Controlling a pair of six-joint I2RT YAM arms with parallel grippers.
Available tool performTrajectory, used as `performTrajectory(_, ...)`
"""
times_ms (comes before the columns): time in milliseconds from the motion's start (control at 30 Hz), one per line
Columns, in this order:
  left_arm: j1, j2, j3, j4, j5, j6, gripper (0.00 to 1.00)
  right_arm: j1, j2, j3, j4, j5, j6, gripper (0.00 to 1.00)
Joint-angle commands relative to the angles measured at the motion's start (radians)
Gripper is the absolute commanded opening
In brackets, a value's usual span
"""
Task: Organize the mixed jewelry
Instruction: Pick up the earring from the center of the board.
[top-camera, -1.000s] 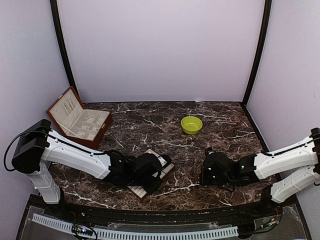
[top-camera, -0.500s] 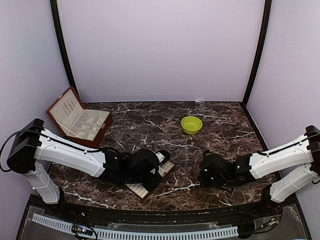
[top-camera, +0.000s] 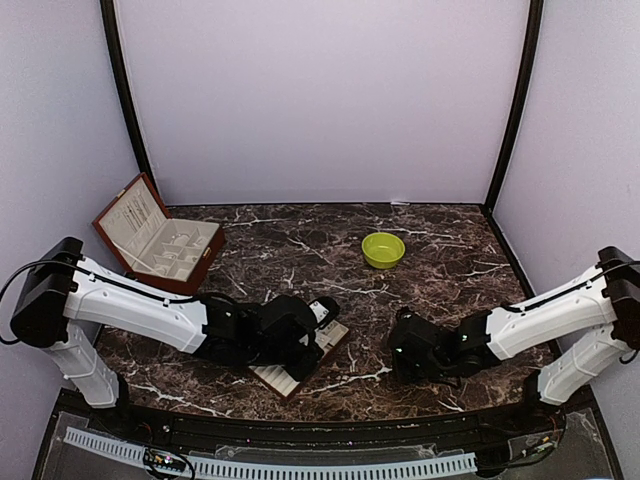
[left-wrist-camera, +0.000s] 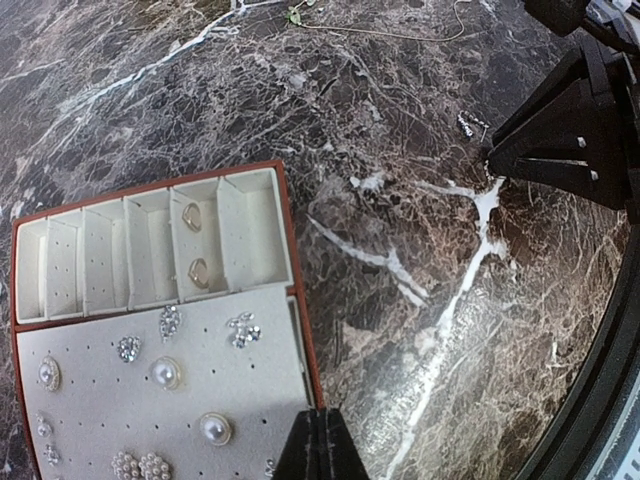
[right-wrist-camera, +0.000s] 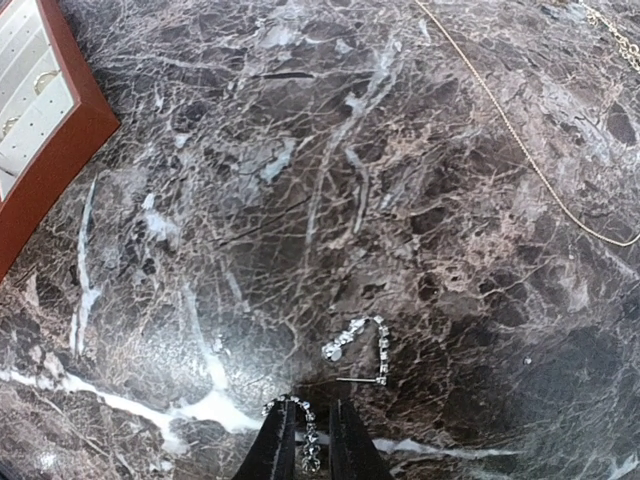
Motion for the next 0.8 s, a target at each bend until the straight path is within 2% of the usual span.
performTrajectory(0,-0.002,-0.046,-0.012,-0.008,-0.005,-0.012,0.00,0.026,0.043,0.038,-0.071,0.036,0.004,0.13)
performTrajectory(467,-0.002,-0.052,-0.010,-0.015,-0.005,-0.009,0.00,0.092,0.092,0.082,-0.196,0.051,0.023,0.12)
performTrajectory(767,-0.002,-0.055,-0.008,-0.014,-0.004,-0.009,0.00,0.099,0.149,0.075,-0.182,0.035,0.025,0.13)
